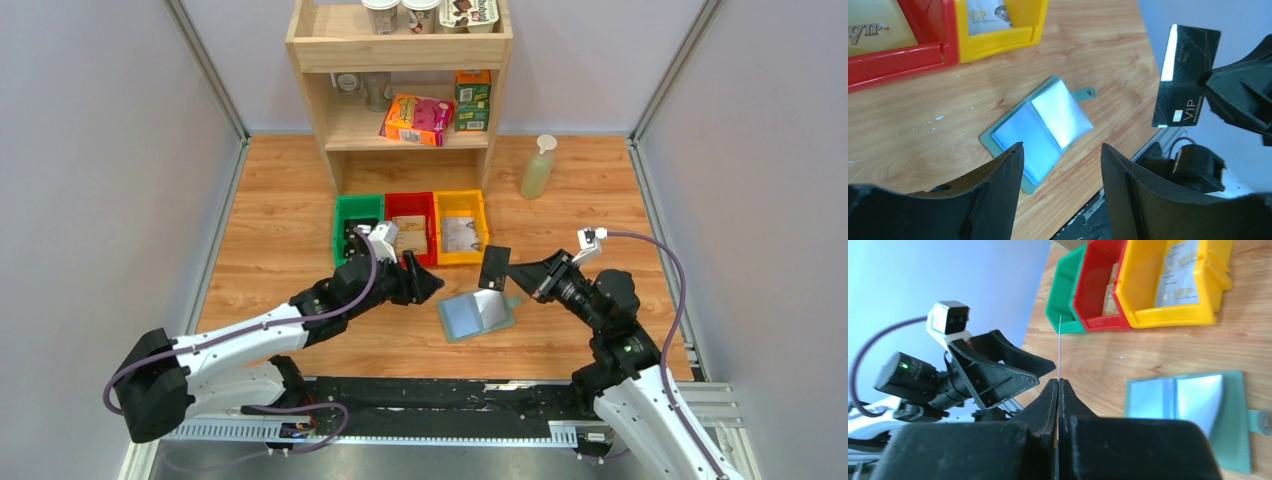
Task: Take the credit cards out of the card holder
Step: Remove the credit card from the card holder.
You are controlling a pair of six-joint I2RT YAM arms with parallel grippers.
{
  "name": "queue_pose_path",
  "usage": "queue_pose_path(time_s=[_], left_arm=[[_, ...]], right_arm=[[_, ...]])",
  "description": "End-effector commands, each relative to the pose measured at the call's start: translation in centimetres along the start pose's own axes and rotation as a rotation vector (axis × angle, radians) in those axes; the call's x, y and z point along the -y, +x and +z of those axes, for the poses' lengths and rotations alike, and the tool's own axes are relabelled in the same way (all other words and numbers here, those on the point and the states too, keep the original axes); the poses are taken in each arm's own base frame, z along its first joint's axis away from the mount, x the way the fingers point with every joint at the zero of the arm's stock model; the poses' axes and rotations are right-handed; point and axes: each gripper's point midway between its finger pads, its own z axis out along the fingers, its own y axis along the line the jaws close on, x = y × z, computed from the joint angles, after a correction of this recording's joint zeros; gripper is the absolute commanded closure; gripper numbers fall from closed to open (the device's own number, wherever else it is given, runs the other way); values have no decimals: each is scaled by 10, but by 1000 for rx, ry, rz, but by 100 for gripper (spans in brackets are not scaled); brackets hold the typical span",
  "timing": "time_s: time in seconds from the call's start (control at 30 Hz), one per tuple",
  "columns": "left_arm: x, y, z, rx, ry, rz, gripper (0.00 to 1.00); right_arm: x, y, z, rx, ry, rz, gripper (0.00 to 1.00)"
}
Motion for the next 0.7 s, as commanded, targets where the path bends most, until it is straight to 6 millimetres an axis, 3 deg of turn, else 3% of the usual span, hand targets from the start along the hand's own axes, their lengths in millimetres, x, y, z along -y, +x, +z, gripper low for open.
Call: queue_pose_path(time_s=[0.0, 0.27, 0.67], left_arm=[[31, -33, -16, 183, 167, -104, 34], [77, -49, -26, 264, 382, -184, 34], [96, -41, -14, 265, 462, -303, 34]], right_arm=[[-22, -16, 0, 123, -84, 88, 100], [-46, -22, -4, 263, -177, 156, 100], [-47, -14, 3, 291, -184, 208, 100]])
